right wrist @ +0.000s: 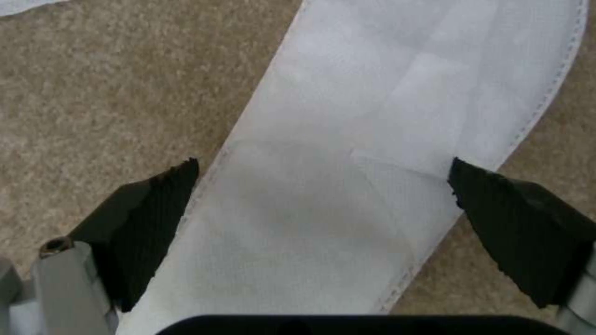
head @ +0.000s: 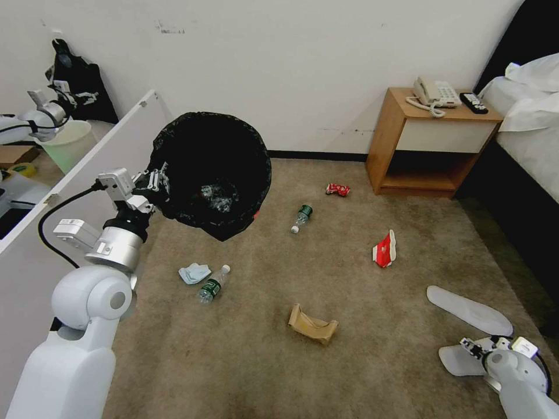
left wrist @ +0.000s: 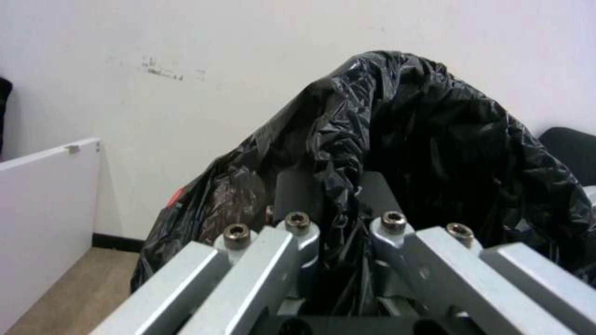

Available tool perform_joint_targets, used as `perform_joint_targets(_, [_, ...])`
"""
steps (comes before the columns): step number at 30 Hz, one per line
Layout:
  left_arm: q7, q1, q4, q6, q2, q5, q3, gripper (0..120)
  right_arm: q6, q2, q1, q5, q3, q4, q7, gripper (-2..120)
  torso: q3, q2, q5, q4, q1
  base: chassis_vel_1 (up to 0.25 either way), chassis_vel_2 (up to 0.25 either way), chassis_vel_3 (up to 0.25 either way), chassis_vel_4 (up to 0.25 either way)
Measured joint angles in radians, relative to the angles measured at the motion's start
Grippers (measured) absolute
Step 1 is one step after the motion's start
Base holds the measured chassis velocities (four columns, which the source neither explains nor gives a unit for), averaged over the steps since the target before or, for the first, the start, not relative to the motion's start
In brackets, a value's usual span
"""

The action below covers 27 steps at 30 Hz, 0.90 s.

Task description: Pick up the trash bin, then pick up the garbage from the floor and place it into the trash bin.

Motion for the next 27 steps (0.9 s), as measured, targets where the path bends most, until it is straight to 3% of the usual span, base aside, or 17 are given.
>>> perform_joint_targets(4, [0.000, -0.002, 0.002, 0.000, -0.001, 0.000, 0.000, 4, 0.000, 0.000, 0.001, -0.002, -0.002, -0.001, -0.002, 99, 0.000, 0.000, 0.0000, 0.0001, 0.000, 0.000, 0.000, 0.000, 0.000])
perform_joint_targets(27, [0.003, -0.005, 0.010, -0.002, -0.002, -0.001, 0.002, 4, 0.017, 0.004, 0.008, -0.021, -0.002, -0.025, -0.025, 18, 0.000, 0.000, 0.0002, -0.0001, 0.000, 0.000, 0.000, 0.000, 0.000])
